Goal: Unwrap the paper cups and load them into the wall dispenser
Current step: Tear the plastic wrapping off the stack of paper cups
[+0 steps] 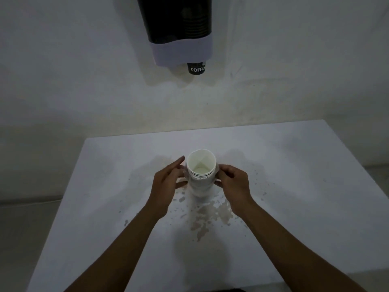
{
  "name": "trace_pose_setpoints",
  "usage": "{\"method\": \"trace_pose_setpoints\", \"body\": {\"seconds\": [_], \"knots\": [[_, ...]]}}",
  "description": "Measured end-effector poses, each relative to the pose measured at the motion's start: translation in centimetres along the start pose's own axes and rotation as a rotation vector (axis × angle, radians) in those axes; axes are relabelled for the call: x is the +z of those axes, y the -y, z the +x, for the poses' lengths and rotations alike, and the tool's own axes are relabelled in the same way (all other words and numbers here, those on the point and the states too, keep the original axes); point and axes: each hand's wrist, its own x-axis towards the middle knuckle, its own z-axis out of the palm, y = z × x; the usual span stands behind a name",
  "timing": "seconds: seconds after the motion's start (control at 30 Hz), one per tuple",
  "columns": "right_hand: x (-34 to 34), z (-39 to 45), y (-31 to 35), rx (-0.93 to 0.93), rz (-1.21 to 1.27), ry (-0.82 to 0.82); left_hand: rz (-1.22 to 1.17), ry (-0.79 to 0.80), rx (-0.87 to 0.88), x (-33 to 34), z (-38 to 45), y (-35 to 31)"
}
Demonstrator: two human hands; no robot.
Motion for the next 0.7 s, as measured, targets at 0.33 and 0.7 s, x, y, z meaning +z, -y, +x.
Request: {"method": "trace_pose_setpoints", "body": {"seconds": [0.33, 0.7], "knots": [[-0.6, 0.5, 0.3, 0.068, 0.048, 0.129, -0.098, -0.289, -0.048, 2.9, -1.4, 1.4], [-1.3, 2.2, -2.4, -0.094, -0.304, 0.105, -0.011, -0.241, -0.108, 3.1, -1.5, 1.7]]}}
